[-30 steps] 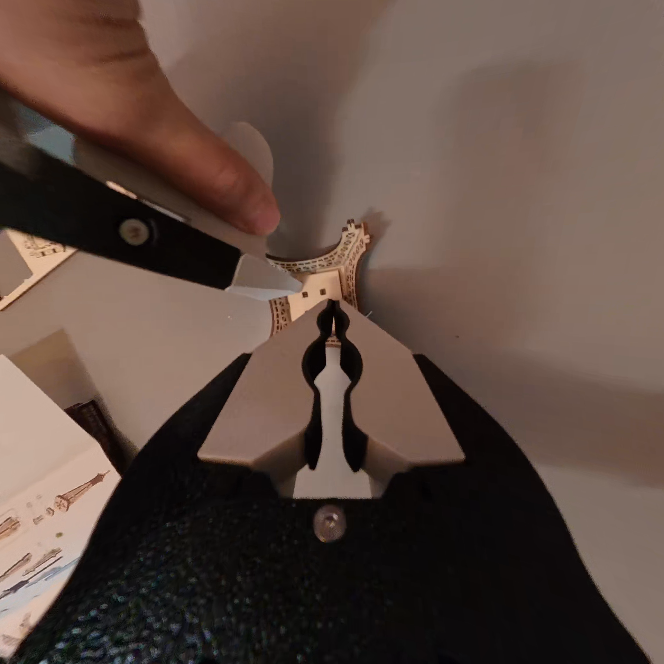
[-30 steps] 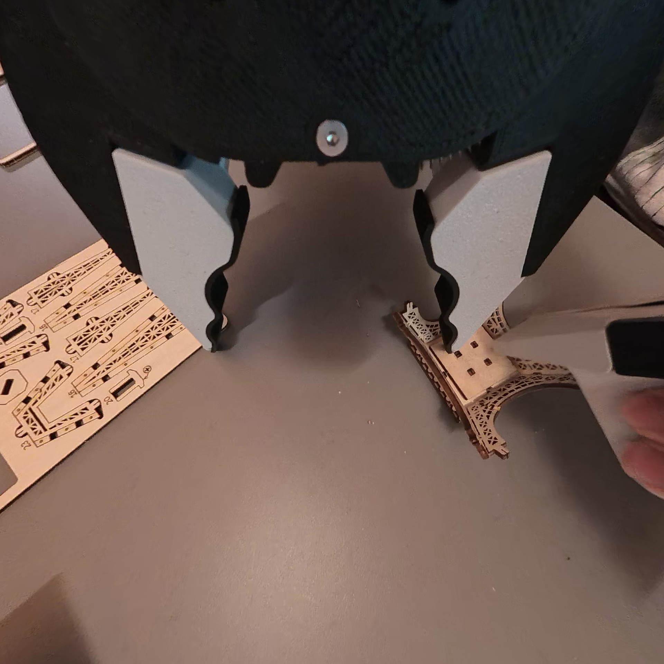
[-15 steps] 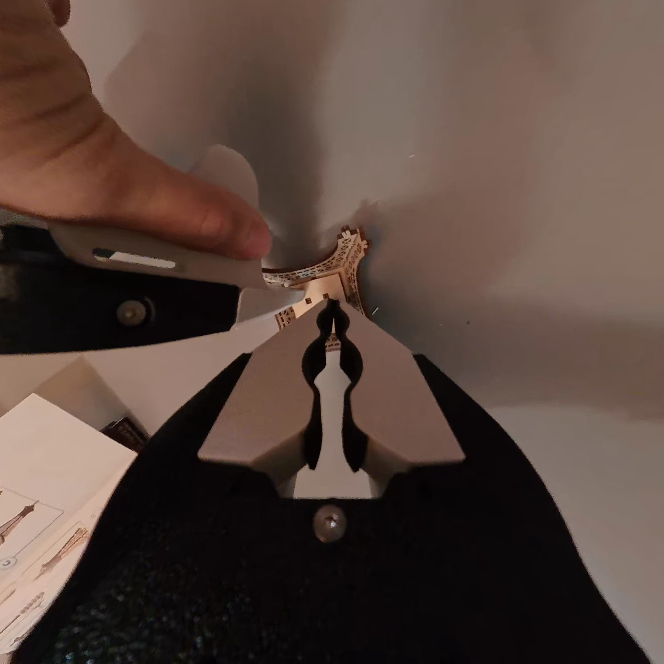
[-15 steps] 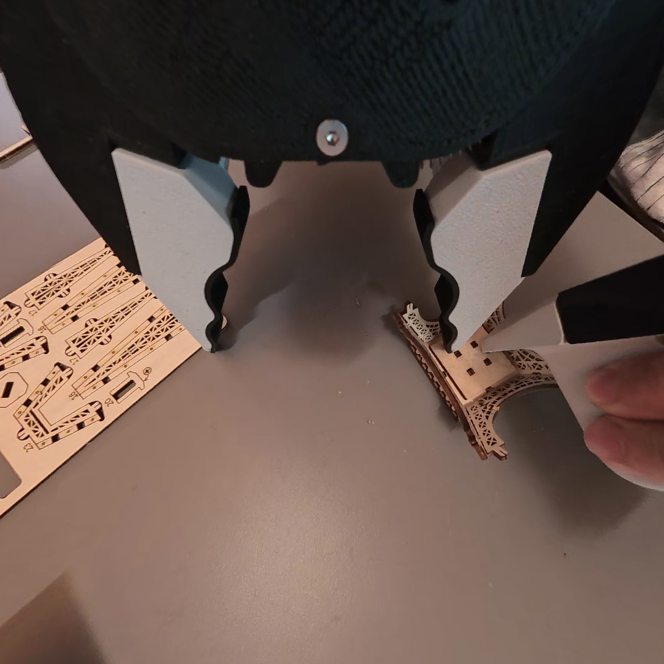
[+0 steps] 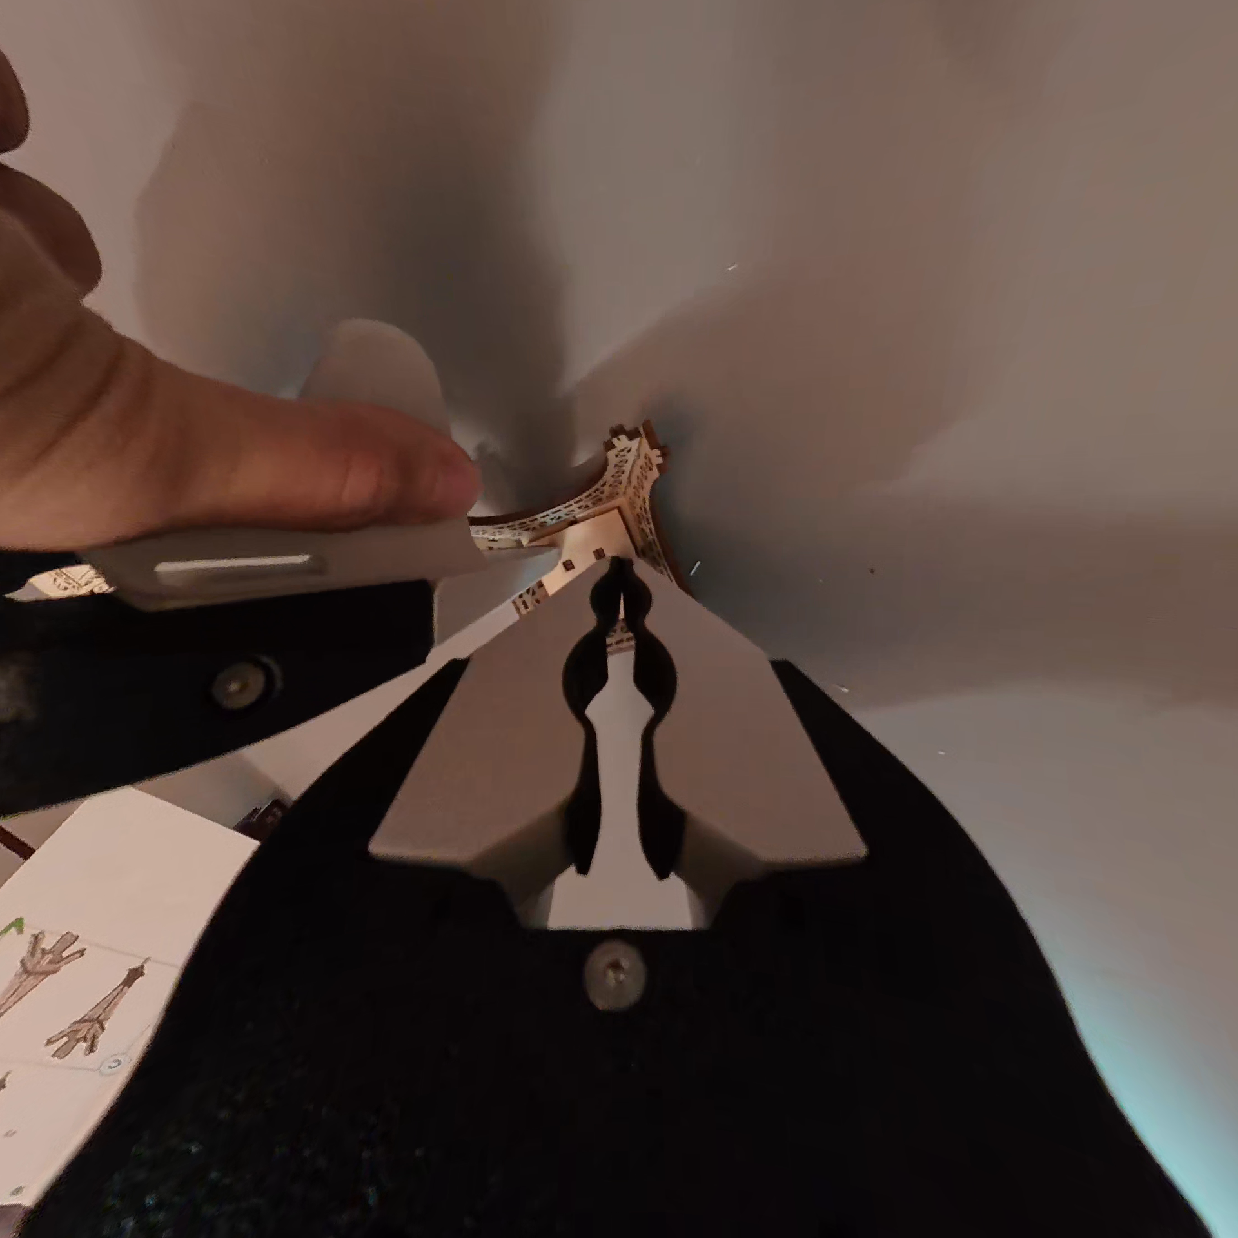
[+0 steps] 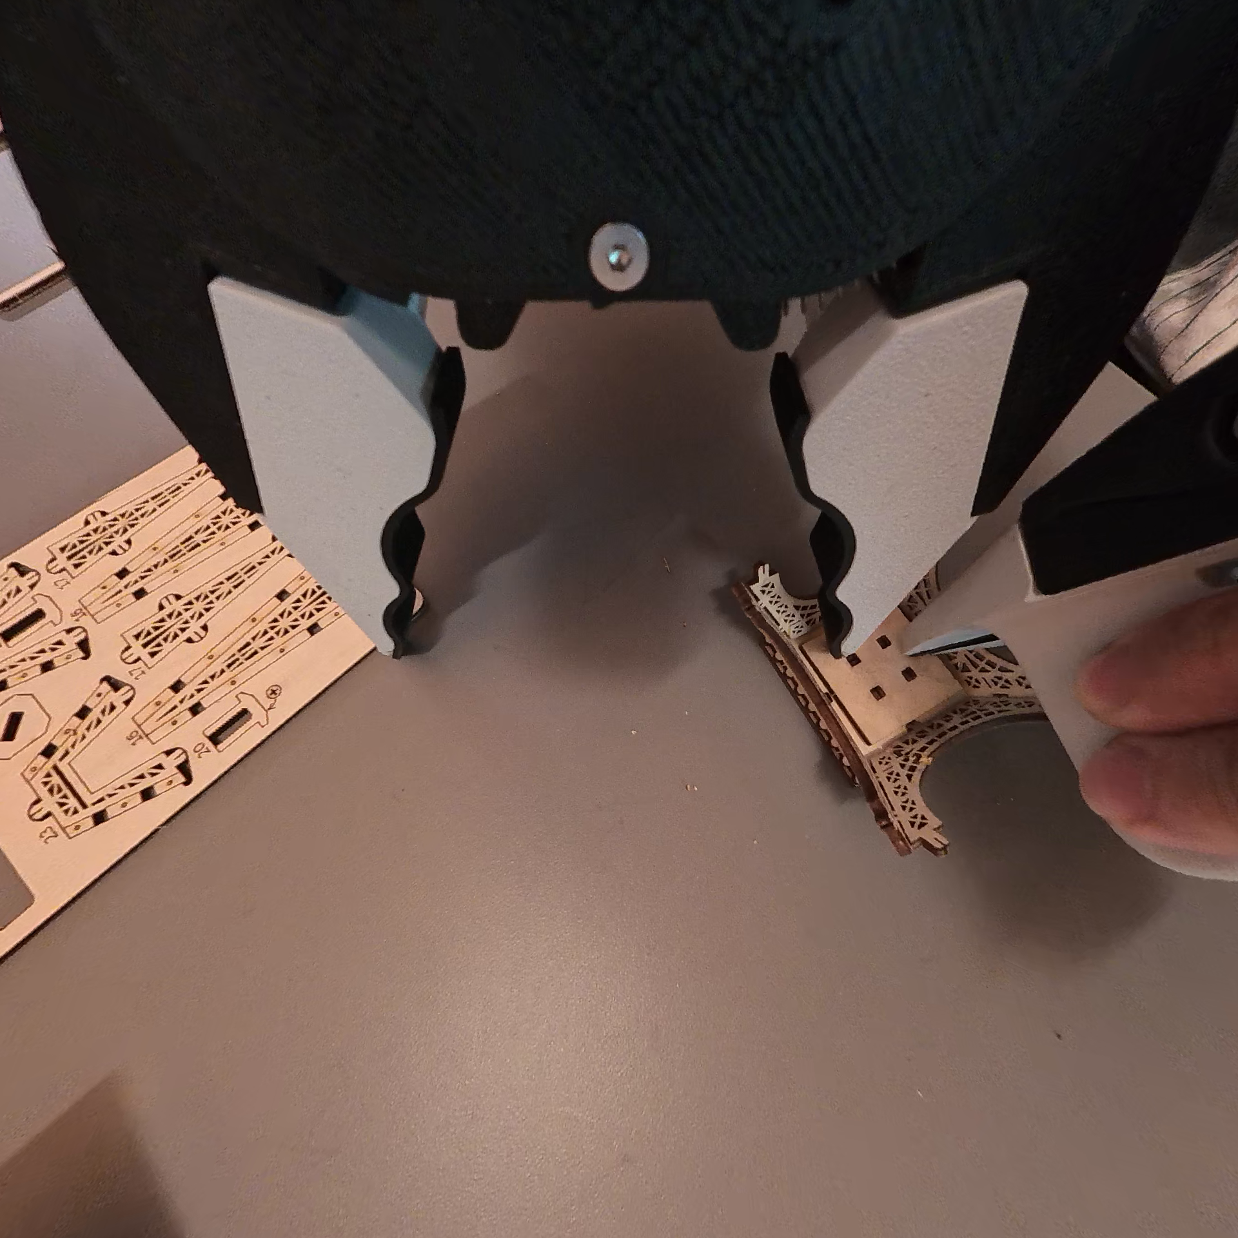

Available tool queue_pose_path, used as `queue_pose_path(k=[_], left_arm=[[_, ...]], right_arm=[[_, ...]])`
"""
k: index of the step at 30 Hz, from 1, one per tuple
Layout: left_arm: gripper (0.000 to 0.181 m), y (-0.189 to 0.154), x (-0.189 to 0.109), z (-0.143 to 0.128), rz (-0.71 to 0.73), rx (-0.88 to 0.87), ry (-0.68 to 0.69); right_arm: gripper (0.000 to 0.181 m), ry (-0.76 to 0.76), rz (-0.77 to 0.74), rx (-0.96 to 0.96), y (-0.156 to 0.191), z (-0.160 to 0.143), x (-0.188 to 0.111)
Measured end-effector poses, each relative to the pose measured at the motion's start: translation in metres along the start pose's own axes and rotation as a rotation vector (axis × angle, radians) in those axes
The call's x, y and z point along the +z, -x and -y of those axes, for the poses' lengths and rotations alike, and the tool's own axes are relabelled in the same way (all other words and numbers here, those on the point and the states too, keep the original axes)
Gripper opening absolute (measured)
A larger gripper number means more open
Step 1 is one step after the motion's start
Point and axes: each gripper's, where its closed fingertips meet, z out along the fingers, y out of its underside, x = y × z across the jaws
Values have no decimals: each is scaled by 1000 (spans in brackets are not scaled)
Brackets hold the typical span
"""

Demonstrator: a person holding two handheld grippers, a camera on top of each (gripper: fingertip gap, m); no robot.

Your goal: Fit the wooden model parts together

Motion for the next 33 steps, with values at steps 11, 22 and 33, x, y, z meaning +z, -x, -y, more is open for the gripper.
queue_pose_path(k=[11, 22, 33], left_arm=[[0, -2, 0, 0, -32, 53, 27], [0, -3, 1, 0, -42, 44, 65], [0, -4, 2, 1, -26, 46, 34]], right_arm=[[119, 12, -1, 5, 0, 0, 0], [119, 16, -4, 20, 0, -1, 0], [119, 51, -4, 12, 1, -1, 0]])
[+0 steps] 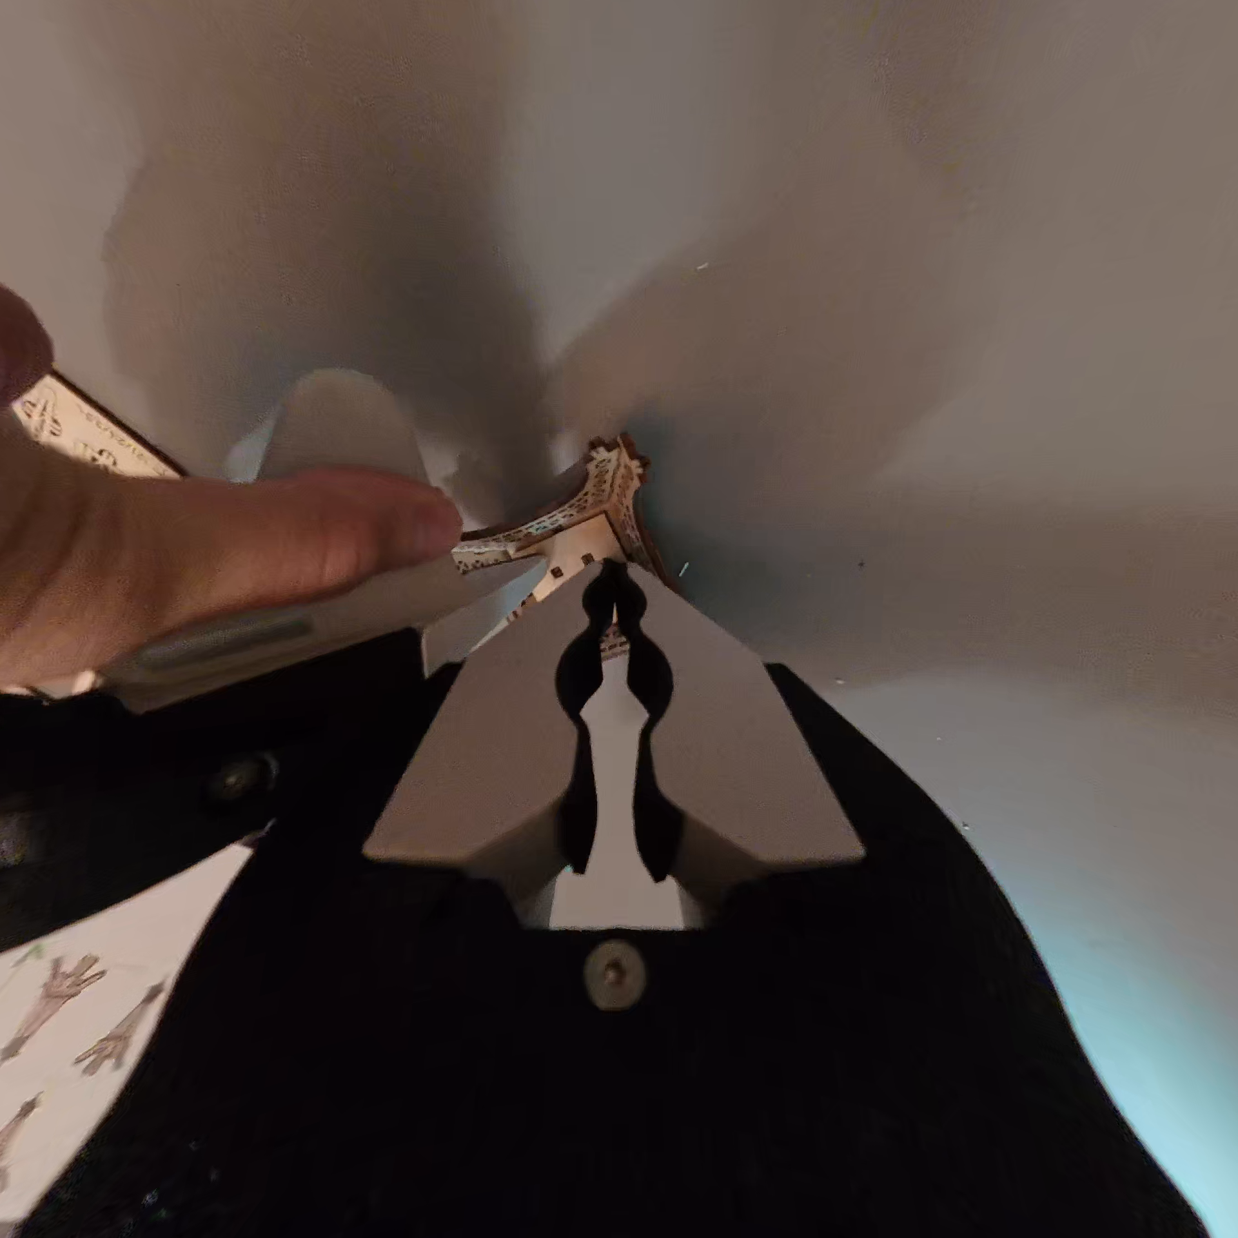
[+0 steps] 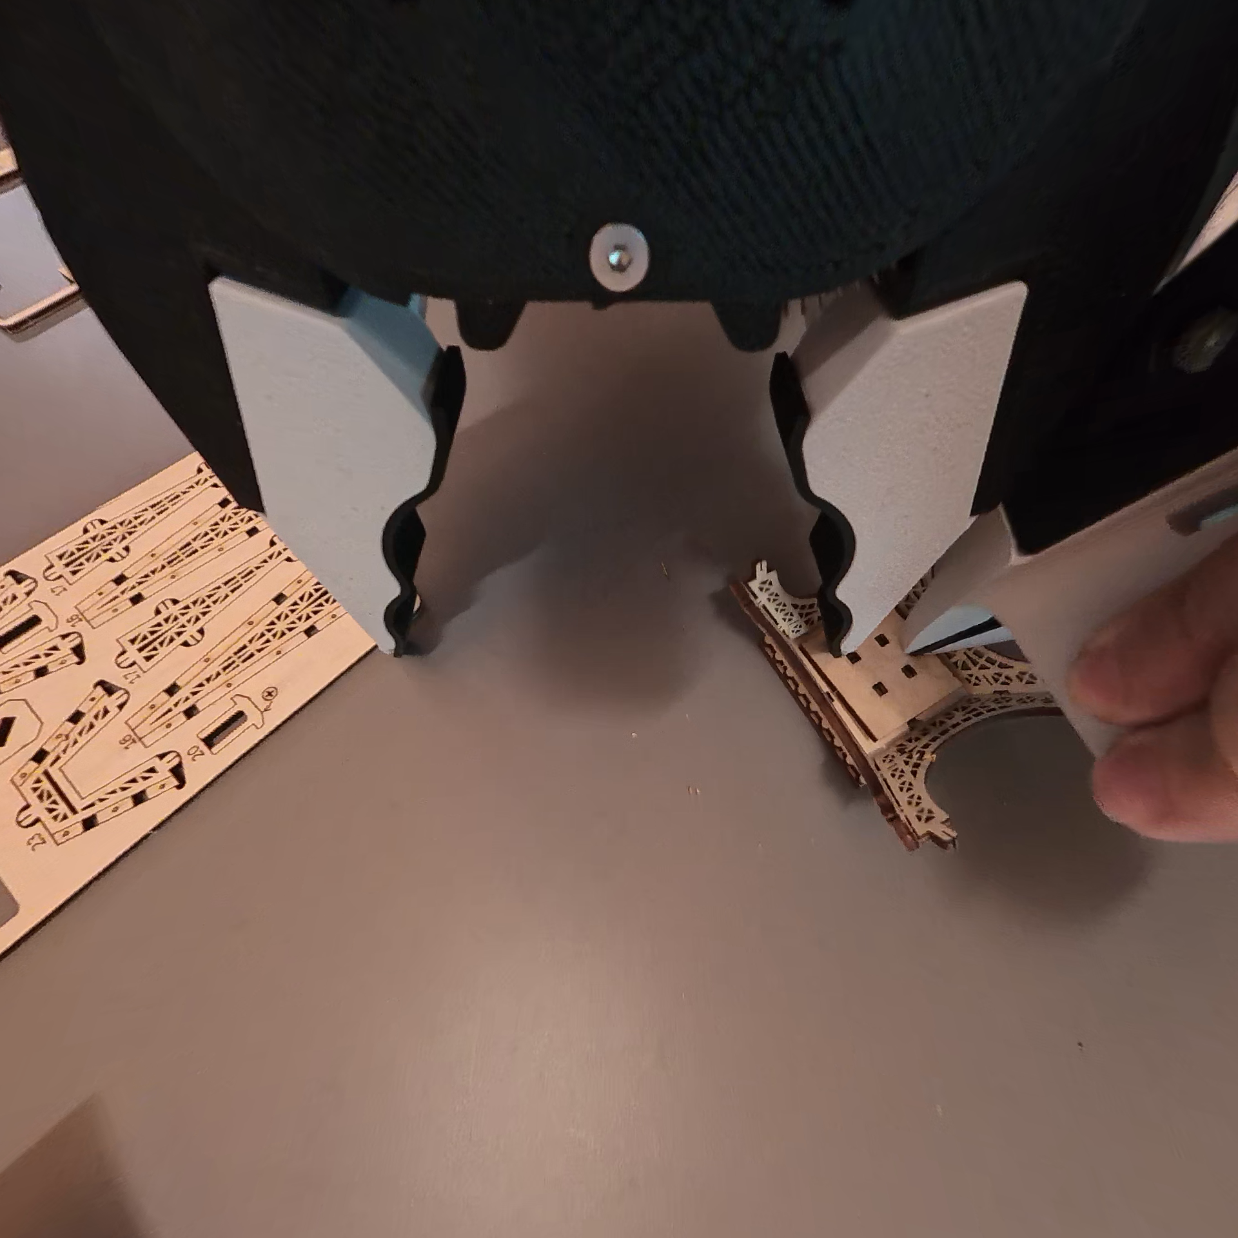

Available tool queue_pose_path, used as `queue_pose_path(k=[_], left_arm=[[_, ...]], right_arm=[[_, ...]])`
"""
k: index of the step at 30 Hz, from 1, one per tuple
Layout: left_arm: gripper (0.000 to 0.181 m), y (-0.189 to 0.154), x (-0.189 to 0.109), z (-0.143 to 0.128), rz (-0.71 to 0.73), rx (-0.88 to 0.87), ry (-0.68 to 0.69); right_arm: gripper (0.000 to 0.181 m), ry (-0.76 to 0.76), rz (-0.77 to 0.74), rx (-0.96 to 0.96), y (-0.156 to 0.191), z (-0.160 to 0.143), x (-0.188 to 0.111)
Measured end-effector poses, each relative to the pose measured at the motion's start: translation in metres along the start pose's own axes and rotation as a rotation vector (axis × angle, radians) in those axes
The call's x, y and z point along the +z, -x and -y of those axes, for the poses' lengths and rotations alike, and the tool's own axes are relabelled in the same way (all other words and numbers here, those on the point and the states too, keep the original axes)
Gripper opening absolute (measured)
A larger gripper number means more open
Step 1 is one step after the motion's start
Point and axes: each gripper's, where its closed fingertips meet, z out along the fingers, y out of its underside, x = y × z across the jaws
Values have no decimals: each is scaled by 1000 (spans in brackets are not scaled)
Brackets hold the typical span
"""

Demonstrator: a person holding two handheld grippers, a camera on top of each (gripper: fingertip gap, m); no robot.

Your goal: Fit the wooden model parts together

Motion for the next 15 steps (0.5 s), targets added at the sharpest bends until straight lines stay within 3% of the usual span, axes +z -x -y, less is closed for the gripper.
queue_pose_path(k=[13, 15], left_arm=[[0, 4, -1, -1, 23, 68, 17], [0, 14, -7, 4, 89, 67, -27]], right_arm=[[119, -30, 0, 3, 0, 0, 0], [119, -24, 0, 0, 0, 0, 0]])
